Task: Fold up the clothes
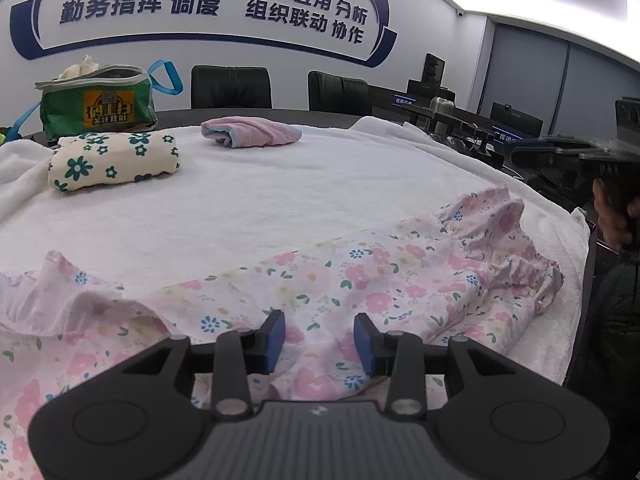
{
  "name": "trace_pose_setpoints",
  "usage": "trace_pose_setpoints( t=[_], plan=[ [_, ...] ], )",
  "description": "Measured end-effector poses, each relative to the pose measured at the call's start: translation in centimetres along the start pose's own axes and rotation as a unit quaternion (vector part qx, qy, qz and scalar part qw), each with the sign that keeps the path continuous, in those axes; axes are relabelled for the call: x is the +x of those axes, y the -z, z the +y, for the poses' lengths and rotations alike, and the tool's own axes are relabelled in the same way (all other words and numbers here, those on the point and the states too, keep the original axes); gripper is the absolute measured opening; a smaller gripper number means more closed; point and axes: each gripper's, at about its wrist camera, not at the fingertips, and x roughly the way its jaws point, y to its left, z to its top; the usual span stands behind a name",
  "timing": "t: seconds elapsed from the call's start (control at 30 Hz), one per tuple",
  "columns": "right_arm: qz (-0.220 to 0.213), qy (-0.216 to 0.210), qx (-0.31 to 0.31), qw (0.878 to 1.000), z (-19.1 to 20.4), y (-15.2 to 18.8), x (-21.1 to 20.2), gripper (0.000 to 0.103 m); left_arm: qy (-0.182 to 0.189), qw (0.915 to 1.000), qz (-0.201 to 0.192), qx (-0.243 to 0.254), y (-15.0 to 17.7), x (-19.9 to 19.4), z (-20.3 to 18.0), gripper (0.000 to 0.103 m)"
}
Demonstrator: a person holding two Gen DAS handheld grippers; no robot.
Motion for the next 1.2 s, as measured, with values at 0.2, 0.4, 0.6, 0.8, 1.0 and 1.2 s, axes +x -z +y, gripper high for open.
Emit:
trace_pose_setpoints(
  t=[0.2, 0.4, 0.6, 0.8, 1.0, 1.2],
  plan=[
    [0.088, -0.011, 0.047, 0.995, 1.0, 4.1, 5.8, 0.024, -0.002, 1.0000, -0.001, 0.000, 0.0, -0.1, -0.1, 0.036],
    [0.076, 0.027, 0.065, 0.995, 0.3, 4.0, 4.5, 0.033, -0.001, 1.0000, -0.001, -0.002, 0.0, -0.1, 0.0, 0.037],
    [0.032, 0.068, 0.051, 0.996, 1.2, 1.6, 1.5, 0.045, -0.036, 0.9973, -0.032, -0.055, -0.1, -4.3, 0.4, 0.042],
    [-0.006, -0.020, -0.029, 0.999, 10.5, 0.2, 3.5, 0.060, -0.023, 0.9859, -0.129, -0.104, 4.3, -17.6, 5.8, 0.068],
    [-0.029, -0.143, -0.118, 0.982, 21.7, -0.3, 7.6, 0.067, -0.087, 0.9680, -0.137, -0.192, 9.9, -24.5, 12.6, 0.066],
    [-0.043, -0.209, -0.241, 0.947, 32.0, 0.0, 11.3, 0.071, -0.112, 0.9473, -0.163, -0.252, 11.8, -26.8, 14.9, 0.067]
  ],
)
